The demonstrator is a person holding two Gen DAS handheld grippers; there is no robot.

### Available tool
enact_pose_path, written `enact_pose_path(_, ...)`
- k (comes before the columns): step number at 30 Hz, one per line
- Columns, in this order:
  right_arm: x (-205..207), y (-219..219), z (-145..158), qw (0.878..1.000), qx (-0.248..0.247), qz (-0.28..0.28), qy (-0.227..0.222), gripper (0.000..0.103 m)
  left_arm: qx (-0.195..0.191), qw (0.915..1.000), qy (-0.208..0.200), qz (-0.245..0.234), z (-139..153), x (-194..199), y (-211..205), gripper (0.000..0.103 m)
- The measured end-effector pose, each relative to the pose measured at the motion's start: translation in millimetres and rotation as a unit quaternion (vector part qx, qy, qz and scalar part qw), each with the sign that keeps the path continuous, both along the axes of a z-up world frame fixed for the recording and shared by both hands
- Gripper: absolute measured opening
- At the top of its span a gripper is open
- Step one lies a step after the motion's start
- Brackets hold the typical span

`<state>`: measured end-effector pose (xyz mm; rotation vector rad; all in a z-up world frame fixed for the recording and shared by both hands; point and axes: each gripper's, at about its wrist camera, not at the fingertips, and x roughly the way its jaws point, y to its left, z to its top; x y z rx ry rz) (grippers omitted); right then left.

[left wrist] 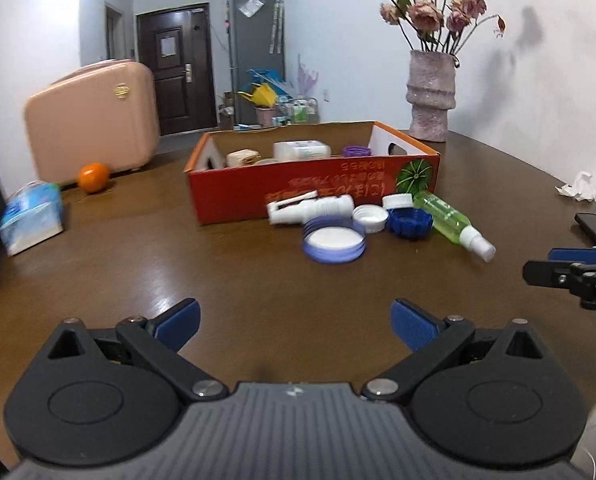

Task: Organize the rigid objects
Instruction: 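Grasp the blue-rimmed white lid with the left gripper while the right grasps the green bottle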

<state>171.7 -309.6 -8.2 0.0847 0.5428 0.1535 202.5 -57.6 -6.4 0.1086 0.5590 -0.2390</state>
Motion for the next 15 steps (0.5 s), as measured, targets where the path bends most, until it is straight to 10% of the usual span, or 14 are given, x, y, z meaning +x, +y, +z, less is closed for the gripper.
enact_pose_path(10, 100.3, -0.1, -15.8, 0.999, -0.046, -0.005, 0.025, 0.048, -0.004, 0.9978, 0.056, -0.034, -24.0, 117.9, -52.6, 0.103)
enact_pose_path(15, 134.4, -1.8, -27.4, 0.998, -0.045, -0.005, 0.037, 0.033, 0.003, 0.9974, 0.066, -0.028, -36.0, 143.8, -61.5, 0.082)
